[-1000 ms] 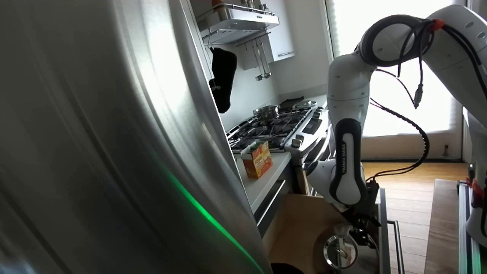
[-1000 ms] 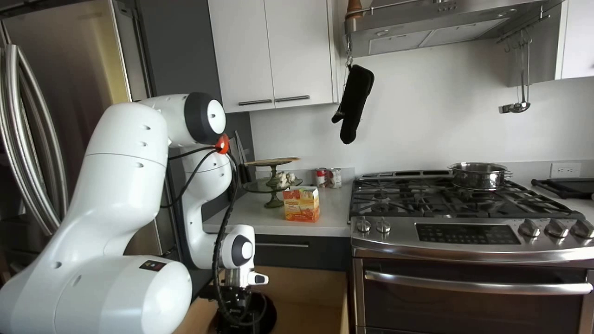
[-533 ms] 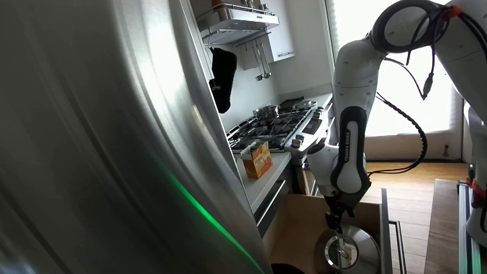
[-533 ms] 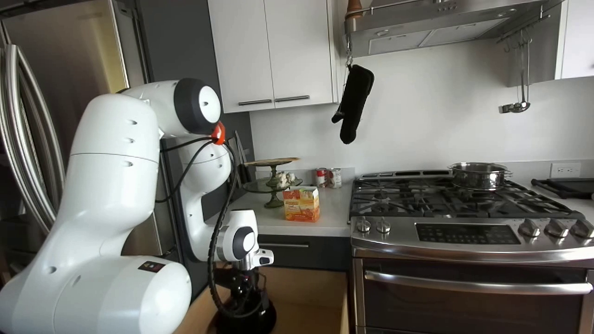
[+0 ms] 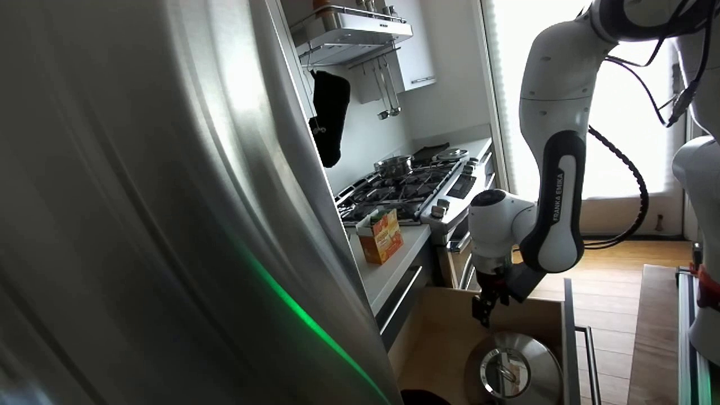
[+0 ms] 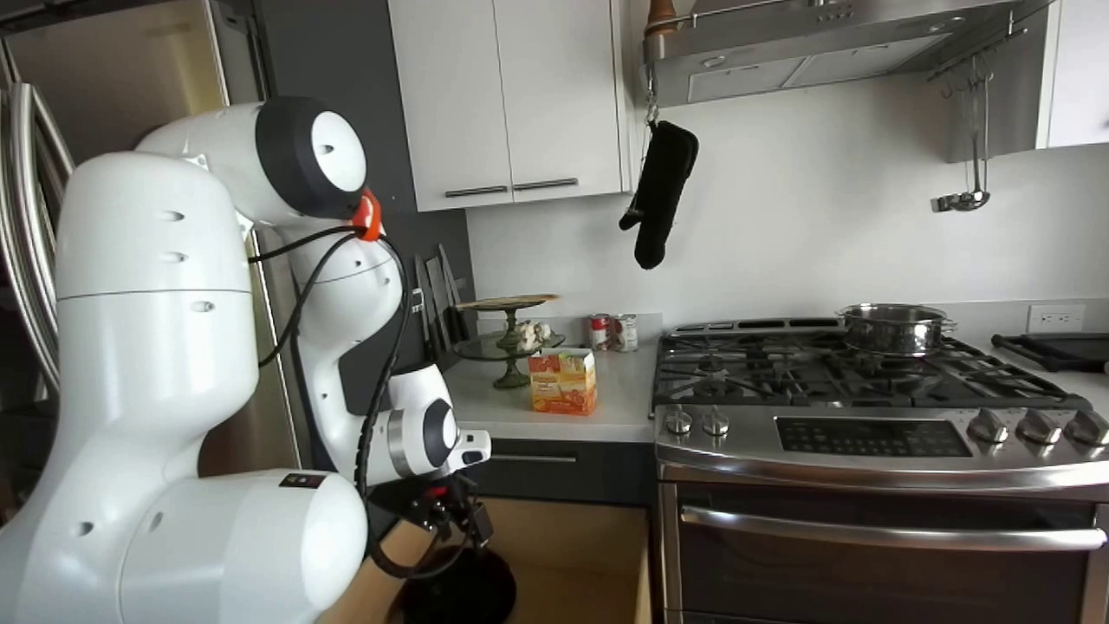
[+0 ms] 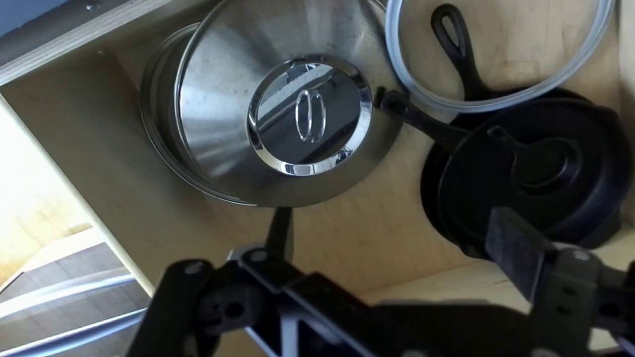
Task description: Open the second drawer fully
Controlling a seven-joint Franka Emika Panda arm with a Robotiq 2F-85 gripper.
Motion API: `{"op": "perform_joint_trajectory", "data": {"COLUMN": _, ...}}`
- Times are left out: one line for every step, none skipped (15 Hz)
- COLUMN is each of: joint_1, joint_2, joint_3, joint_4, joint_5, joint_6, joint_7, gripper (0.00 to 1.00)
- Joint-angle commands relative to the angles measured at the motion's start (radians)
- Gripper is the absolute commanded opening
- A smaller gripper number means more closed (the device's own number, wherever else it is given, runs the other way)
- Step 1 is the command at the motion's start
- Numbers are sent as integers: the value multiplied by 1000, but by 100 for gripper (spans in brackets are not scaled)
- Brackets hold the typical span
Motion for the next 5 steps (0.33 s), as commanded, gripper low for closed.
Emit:
{"op": "perform_joint_trajectory", "data": {"joint_1": 16, "joint_2": -14, "joint_3": -14, "joint_4": -7, "joint_5": -11, "joint_6": 0, "joint_7": 13, "gripper": 100}}
{"op": "perform_joint_trajectory", "data": {"joint_1": 23, "joint_2": -23, "joint_3": -22, "joint_4": -13, "joint_5": -15, "joint_6": 0, "joint_7": 15, "gripper": 100}}
{"op": "perform_joint_trajectory", "data": {"joint_1": 26, "joint_2": -28, "joint_3": -25, "joint_4": -16, "joint_5": -16, "joint_6": 0, "joint_7": 15, "gripper": 100}}
{"op": "perform_joint_trajectory", "data": {"joint_1": 27, "joint_2": -28, "joint_3": -26, "joint_4": -16, "joint_5": -16, "joint_6": 0, "joint_7": 15, "gripper": 100}}
{"op": "perform_joint_trajectory", "data": {"joint_1": 27, "joint_2": -28, "joint_3": -27, "joint_4": -16, "joint_5": -16, "joint_6": 0, "joint_7": 15, "gripper": 100}}
